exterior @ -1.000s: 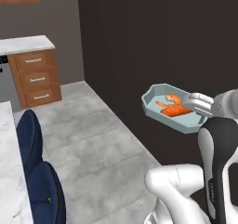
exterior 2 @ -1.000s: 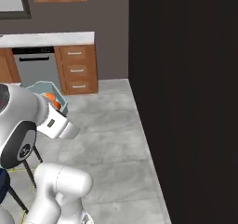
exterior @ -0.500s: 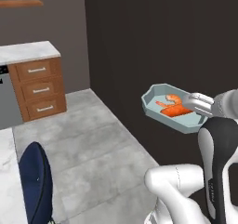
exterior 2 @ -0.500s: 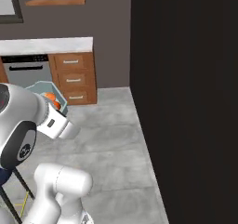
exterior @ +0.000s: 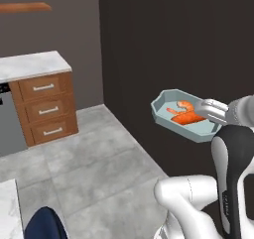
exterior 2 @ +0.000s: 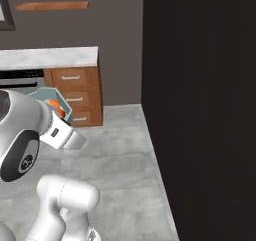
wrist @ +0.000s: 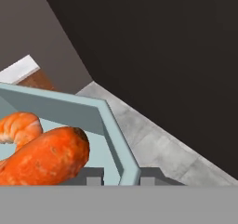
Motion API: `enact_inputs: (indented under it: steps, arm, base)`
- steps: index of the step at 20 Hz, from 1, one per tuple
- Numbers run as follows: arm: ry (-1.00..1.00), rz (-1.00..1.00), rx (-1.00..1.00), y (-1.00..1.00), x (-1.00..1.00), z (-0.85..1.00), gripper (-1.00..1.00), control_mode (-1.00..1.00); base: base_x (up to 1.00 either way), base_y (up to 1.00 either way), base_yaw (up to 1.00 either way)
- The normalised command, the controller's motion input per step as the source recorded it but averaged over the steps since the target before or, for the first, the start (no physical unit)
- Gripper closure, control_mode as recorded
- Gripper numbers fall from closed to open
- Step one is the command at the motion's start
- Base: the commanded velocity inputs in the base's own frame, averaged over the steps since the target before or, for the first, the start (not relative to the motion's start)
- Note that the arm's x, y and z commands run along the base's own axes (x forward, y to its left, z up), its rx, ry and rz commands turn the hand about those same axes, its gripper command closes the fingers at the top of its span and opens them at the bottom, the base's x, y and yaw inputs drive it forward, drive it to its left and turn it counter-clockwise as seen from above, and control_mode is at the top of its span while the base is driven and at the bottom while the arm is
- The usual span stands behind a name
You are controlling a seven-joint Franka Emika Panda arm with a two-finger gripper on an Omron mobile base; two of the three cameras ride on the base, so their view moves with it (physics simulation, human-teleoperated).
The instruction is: Place the tupperware containing the shrimp and carrot meal in the microwave. Close the microwave door and press the start button to reheat the meal.
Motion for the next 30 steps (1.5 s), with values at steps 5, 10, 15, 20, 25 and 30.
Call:
enact_inputs:
  steps: [5, 10, 15, 20, 25, 30]
  arm:
    - [0.00, 0.00, 0.00, 0.00, 0.00, 0.00, 1.00, 1.00]
    - [0.00, 0.00, 0.00, 0.00, 0.00, 0.00, 1.00, 1.00]
    - [0.00, 0.00, 0.00, 0.00, 0.00, 0.00, 1.00, 1.00]
    - [0.00, 0.00, 0.00, 0.00, 0.00, 0.00, 1.00, 1.00]
    - [0.00, 0.00, 0.00, 0.00, 0.00, 0.00, 1.00, 1.00]
    - [0.00, 0.00, 0.00, 0.00, 0.00, 0.00, 1.00, 1.00]
  base:
    - [1.00, 0.00, 0.00]
    - [1.00, 0.00, 0.03]
    - [1.00, 0.00, 0.28]
    - [1.00, 0.00, 0.46]
    - [1.00, 0.00, 0.56]
    - [1.00, 0.00, 0.60]
